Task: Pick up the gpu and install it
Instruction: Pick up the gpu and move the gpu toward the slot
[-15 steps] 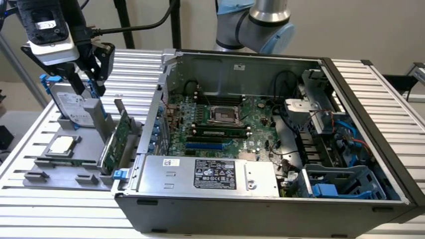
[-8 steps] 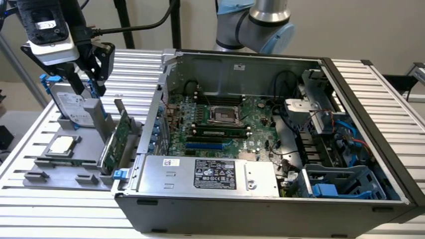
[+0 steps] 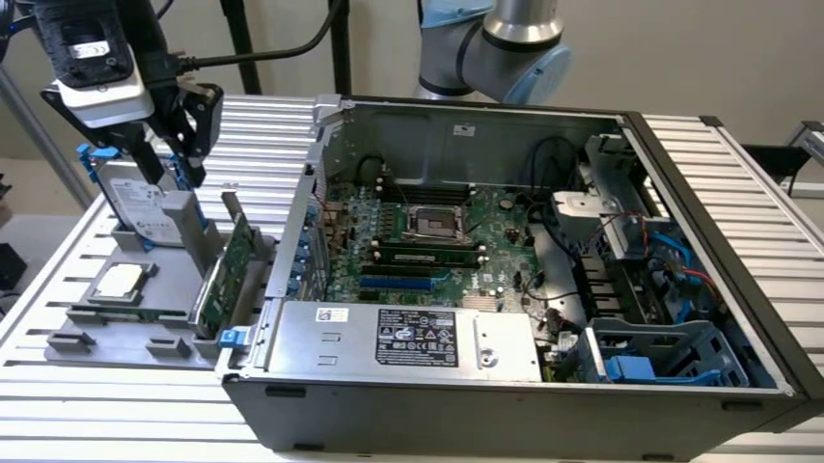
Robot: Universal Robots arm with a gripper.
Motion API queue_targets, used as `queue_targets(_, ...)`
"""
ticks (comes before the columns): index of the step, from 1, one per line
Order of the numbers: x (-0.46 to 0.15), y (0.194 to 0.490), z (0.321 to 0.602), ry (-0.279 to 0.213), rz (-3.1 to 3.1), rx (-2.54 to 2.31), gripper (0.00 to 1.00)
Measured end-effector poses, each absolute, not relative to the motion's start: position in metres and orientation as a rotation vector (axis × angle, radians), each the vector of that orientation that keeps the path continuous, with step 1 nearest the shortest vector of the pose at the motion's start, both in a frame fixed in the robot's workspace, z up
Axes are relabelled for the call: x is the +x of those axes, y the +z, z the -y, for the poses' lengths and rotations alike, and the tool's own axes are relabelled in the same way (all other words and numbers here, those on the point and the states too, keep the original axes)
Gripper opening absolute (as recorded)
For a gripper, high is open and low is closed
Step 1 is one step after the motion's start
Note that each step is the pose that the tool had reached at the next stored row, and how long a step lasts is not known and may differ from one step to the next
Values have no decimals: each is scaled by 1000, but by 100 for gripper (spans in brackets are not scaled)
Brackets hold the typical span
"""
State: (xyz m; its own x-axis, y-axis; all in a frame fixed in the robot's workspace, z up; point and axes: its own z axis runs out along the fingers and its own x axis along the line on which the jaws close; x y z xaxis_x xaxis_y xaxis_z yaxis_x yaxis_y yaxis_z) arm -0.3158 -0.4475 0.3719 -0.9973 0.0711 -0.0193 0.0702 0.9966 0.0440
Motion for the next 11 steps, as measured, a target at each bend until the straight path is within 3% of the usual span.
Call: queue_targets(11,-316,359,448,37,-3118,110,48)
